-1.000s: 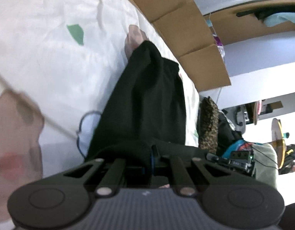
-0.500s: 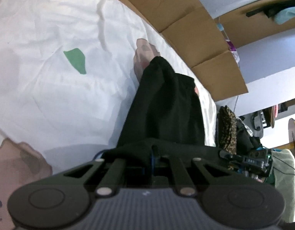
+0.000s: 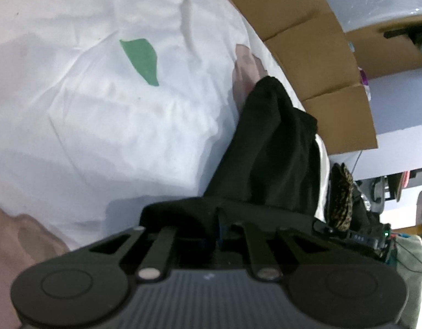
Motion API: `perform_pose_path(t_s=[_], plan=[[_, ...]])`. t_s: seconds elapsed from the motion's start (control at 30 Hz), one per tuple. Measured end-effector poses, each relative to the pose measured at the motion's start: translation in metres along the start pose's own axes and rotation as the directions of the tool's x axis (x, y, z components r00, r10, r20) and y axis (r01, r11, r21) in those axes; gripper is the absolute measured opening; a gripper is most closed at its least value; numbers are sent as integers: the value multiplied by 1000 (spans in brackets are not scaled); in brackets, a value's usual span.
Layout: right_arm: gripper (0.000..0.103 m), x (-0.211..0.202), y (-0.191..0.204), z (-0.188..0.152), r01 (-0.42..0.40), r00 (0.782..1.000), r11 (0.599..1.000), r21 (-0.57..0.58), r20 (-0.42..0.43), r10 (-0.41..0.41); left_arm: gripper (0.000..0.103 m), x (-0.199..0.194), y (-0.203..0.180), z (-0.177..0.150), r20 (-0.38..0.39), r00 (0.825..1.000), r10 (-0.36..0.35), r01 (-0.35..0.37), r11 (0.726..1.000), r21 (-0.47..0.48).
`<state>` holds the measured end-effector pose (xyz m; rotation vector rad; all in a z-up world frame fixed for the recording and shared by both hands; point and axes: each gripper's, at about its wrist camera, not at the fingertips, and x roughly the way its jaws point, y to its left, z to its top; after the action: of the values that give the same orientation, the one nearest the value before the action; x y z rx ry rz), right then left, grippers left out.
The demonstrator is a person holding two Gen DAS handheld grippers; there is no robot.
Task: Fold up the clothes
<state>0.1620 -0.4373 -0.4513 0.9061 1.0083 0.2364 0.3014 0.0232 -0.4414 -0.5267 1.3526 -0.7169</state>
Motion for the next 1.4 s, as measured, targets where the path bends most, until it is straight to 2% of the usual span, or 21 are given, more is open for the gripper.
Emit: perform_pose_path(t_s=[0.03, 0.07, 0.1, 0.2, 0.53, 0.57, 0.6, 0.67, 0.73, 0.97, 1.13, 1.4], plan=[[7, -1, 0, 0, -11, 1000, 1000, 8, -2, 11, 26, -3, 0, -1, 0, 1000, -8, 8, 1000, -1], [9, -2, -1, -1, -20, 1000, 1000, 14, -7, 20, 38, -7, 0, -2, 2, 1000, -17, 17, 1000, 0], [16, -4, -1, -3, -23, 1000, 1000, 15, -11, 23, 43, -11, 1, -3, 4, 1000, -27, 27, 1000, -1], [27, -11, -2, -7, -31, 999, 999, 19, -17, 31, 43, -19, 4, -8, 0, 999, -41, 41, 999, -12], [28, -20, -10, -34, -55, 998, 998, 42, -40, 57, 43, -24, 18, -29, -28, 997, -65, 64, 997, -46], [27, -20, -9, -35, -58, 997, 997, 41, -46, 59, 34, -23, 19, -30, -28, 997, -66, 65, 997, -49], [27, -19, -8, -36, -60, 997, 997, 41, -51, 62, 11, -23, 18, -29, -31, 997, -70, 69, 997, -47], [24, -19, -6, -33, -65, 997, 997, 33, -45, 66, 11, -25, 16, -26, -22, 996, -84, 83, 996, -41], [10, -19, -3, -29, -70, 997, 997, 25, -38, 71, 10, -30, 11, -22, 5, 994, -105, 105, 994, -29], [6, -20, 7, -17, -88, 996, 996, -2, -15, 88, 10, -35, -1, -1, 59, 991, -116, 115, 993, 18], [5, -26, 16, 3, -100, 994, 995, -26, 46, 101, 9, -41, -6, 12, 118, 986, -118, 114, 993, 42], [5, -31, 29, 28, -94, 991, 994, -59, 91, 99, 9, -43, -21, 33, 148, 981, -127, 115, 989, 90]])
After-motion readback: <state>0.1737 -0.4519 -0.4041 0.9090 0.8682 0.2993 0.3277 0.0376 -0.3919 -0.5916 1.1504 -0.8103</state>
